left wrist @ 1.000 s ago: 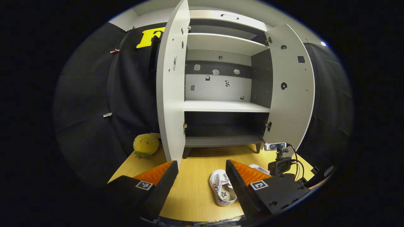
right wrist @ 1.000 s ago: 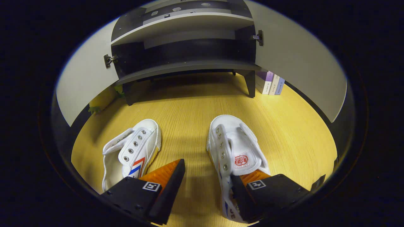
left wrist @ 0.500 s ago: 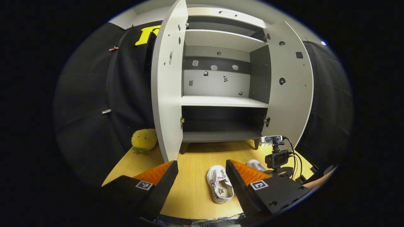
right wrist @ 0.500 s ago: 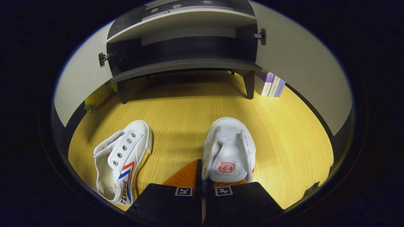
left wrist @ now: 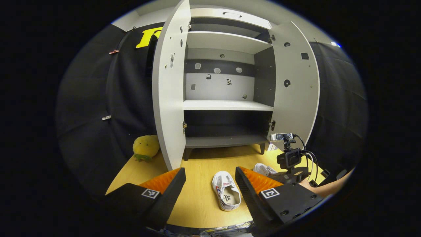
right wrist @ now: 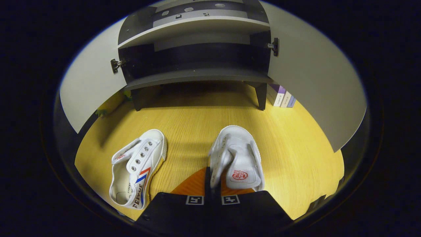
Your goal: Grab one shoe with the right hand and put it into the shoe cabinet, grab the other shoe with the left hand and put it into the shoe cabinet; then close the right door with the right hand and the left door with the left hand.
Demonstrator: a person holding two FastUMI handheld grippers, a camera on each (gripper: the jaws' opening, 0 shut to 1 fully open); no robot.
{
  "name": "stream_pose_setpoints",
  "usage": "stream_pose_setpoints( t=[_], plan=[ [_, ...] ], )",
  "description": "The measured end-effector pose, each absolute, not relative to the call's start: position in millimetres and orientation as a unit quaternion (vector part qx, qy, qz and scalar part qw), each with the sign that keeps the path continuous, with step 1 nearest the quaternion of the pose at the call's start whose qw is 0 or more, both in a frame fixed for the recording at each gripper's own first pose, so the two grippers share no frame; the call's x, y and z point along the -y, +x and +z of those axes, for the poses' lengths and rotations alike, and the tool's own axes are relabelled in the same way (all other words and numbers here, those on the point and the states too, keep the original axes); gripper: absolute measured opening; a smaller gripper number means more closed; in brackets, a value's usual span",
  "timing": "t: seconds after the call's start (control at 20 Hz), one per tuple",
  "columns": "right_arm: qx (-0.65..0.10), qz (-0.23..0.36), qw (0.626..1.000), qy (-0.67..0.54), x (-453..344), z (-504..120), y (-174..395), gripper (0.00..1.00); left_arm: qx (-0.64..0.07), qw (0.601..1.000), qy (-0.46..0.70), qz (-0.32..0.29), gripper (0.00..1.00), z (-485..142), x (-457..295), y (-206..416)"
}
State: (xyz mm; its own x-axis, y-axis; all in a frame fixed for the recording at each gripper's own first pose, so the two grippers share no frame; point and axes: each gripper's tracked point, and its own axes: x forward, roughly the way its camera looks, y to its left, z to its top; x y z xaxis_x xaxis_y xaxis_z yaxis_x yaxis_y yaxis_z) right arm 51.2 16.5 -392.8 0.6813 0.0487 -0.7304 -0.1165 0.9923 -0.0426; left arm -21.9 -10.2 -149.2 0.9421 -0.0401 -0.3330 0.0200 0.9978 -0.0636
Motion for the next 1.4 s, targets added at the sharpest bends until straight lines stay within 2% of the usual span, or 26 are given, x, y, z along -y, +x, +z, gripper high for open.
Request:
stream_pose_setpoints(
  t=[0.4, 0.7, 1.1, 1.4],
  plan=[
    [-0.32, 0.077, 0.94, -0.088, -40.0, -261.2, 64.2, 0.05, -0.138, 0.99, -0.003, -0.019, 0.95, -135.6, 1.3, -25.4],
    [-0.253, 0.101, 0.96, -0.071, -70.8, -164.9, 90.9, 0.05, -0.118, 0.992, 0.002, -0.042, 0.95, -122.4, 8.3, -19.9],
    [-0.148, 0.11, 0.978, -0.096, -96.9, -58.2, 194.9, 0.05, -0.095, 0.995, -0.006, -0.038, 0.95, -103.8, 7.8, -4.1],
    [-0.117, 0.112, 0.978, -0.129, -101.9, -17.9, 293.5, 0.04, -0.075, 0.996, -0.038, 0.019, 0.95, -85.0, -14.3, 15.5]
  ],
)
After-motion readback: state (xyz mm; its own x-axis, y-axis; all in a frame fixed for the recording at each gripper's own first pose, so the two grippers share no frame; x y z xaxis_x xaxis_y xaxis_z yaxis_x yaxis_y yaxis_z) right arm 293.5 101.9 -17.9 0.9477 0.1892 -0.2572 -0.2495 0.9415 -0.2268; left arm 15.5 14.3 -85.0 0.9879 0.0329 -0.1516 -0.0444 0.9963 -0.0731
